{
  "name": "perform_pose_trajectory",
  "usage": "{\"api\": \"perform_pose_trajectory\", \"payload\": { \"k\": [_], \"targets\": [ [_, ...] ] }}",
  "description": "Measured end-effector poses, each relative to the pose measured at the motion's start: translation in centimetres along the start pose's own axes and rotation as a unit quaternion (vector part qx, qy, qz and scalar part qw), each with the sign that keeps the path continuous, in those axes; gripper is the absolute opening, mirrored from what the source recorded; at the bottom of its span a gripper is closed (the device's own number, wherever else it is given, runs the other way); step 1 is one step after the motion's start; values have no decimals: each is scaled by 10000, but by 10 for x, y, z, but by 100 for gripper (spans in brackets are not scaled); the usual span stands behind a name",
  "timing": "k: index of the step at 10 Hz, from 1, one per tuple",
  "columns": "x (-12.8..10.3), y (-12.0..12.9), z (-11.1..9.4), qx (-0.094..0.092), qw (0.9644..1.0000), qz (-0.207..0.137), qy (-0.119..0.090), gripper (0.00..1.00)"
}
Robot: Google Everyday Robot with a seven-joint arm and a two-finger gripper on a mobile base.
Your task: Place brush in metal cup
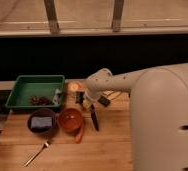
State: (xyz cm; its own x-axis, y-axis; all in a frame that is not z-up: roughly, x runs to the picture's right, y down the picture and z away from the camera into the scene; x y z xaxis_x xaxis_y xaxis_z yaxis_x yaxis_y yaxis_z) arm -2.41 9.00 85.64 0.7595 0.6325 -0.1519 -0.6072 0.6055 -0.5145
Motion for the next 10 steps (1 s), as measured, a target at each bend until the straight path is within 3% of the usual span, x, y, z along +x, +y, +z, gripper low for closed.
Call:
{"api": "perform_pose_trajectory", "payload": {
  "k": [4, 10],
  "targets": [
    [-1, 0, -7, 72, 10000, -10, -35, 80],
    [-5, -28, -70, 756, 9963, 221, -352, 80]
  ]
}}
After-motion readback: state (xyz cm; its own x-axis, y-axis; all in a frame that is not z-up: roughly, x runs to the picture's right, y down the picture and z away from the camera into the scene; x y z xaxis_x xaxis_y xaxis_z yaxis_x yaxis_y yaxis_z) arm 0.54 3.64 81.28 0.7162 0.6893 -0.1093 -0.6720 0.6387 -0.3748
